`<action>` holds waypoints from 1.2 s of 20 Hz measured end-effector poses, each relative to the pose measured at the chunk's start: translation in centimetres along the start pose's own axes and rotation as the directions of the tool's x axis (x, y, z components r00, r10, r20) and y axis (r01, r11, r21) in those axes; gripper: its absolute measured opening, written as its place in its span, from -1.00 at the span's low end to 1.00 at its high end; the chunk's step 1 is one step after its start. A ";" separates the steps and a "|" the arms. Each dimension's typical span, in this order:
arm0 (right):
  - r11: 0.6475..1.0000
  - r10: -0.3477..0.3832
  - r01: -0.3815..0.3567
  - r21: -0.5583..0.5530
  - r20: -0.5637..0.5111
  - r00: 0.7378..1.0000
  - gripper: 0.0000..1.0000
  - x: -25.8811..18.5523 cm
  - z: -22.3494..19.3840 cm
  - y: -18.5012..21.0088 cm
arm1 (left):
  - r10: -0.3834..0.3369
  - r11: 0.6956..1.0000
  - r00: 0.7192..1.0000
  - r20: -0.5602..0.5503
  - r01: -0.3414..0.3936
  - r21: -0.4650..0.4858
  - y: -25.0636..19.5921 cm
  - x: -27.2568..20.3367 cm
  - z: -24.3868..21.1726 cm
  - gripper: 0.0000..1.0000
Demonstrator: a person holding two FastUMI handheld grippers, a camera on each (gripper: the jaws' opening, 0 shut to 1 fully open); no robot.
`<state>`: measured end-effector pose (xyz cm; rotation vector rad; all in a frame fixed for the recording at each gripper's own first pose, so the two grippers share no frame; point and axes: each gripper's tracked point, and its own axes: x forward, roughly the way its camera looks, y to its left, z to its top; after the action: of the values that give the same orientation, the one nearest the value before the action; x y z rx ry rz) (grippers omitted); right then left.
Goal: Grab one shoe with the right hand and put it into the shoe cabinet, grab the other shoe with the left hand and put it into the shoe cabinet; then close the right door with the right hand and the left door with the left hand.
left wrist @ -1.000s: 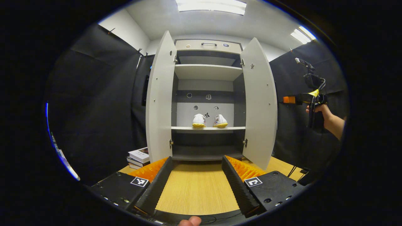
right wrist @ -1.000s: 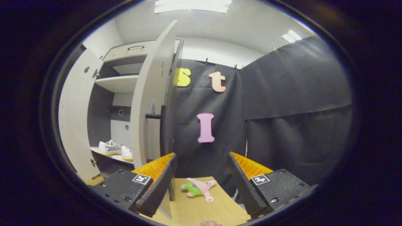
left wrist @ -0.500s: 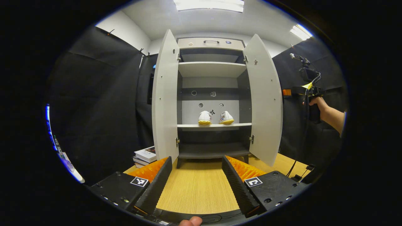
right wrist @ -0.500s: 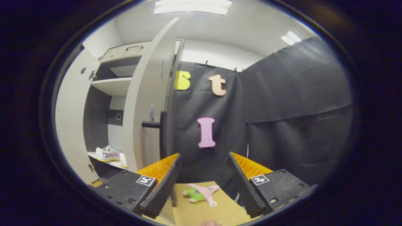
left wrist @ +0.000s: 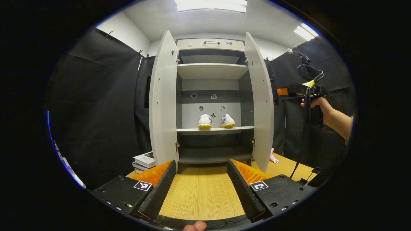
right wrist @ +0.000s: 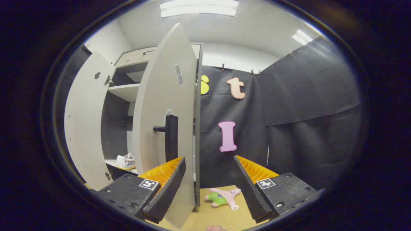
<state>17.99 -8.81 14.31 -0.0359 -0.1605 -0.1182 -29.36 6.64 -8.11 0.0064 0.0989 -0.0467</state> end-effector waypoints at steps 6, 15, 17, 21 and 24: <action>0.995 0.098 -0.098 0.029 -0.008 0.995 0.84 1.5 -0.4 5.9 | 0.029 1.000 1.000 -0.005 -0.029 -0.001 0.7 -0.3 0.1 0.90; 0.976 0.215 -0.216 0.029 0.034 0.976 0.94 0.6 0.3 12.7 | 0.150 0.988 0.989 -0.014 -0.151 -0.024 5.6 -1.7 -0.1 0.89; 0.966 0.256 -0.257 0.021 0.035 0.966 0.93 -2.6 -0.6 13.5 | 0.191 0.981 0.981 -0.023 -0.191 -0.030 7.9 -1.4 -0.3 0.89; 0.947 0.320 -0.319 0.036 -0.016 0.947 0.92 -10.2 -5.0 14.8 | 0.291 0.957 0.957 0.004 -0.291 -0.008 14.4 0.3 1.3 0.89; 0.937 0.348 -0.347 0.020 -0.065 0.935 0.93 -14.9 -8.4 15.4 | 0.341 0.940 0.940 0.014 -0.340 -0.026 19.4 3.5 3.5 0.89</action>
<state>6.52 7.77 3.22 -0.0516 -0.0847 0.2357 -24.65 25.85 -4.93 0.0003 0.0786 0.3015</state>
